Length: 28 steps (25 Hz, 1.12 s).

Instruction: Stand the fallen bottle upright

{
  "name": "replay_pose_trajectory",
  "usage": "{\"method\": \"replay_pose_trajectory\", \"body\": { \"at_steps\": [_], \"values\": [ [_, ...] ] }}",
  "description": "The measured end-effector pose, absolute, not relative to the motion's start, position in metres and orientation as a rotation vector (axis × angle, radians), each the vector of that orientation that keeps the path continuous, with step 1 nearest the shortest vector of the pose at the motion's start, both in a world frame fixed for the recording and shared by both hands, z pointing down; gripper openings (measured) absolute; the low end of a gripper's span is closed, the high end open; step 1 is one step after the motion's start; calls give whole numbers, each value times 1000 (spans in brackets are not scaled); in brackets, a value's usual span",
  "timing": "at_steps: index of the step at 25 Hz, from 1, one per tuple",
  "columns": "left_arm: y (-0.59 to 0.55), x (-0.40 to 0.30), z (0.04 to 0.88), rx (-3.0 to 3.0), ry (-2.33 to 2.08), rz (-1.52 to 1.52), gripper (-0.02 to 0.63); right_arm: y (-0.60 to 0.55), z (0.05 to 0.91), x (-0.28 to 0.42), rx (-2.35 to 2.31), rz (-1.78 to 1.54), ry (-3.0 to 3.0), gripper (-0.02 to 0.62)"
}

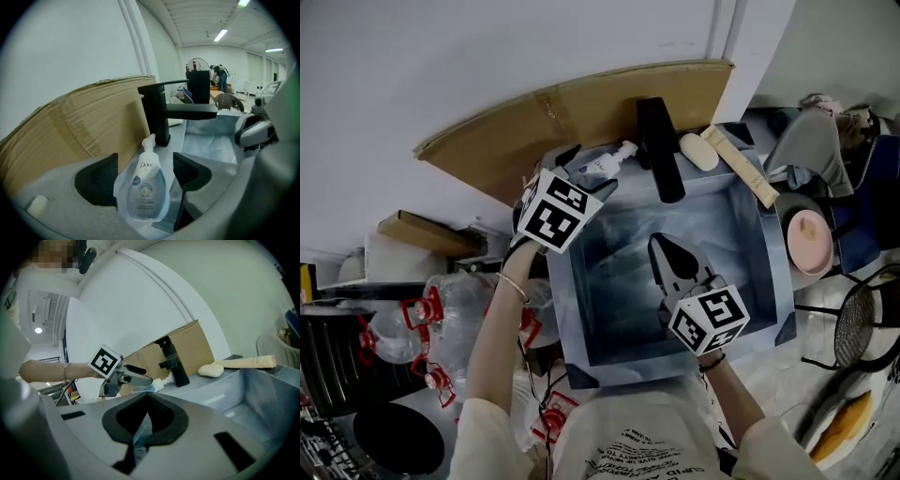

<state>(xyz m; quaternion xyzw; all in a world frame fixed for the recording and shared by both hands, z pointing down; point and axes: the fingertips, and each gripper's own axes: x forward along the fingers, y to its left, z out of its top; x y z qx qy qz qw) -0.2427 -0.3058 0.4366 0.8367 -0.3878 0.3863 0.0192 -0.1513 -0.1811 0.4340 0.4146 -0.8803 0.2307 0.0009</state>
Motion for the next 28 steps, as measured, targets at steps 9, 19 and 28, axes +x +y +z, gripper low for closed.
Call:
{"method": "replay_pose_trajectory", "body": {
  "at_steps": [9,19,28],
  "values": [
    [-324,-230,463,2507,-895,1430,348,-179,450,-146,1227,793,-2751,5],
    [-330,-230,494,2334,-793,1508,348,-186,458,-138,1167,848,-2759,5],
    [-331,-226,505,2298,-754,1517,344,-188,467,-130,1136,887,-2754,5]
  ]
}}
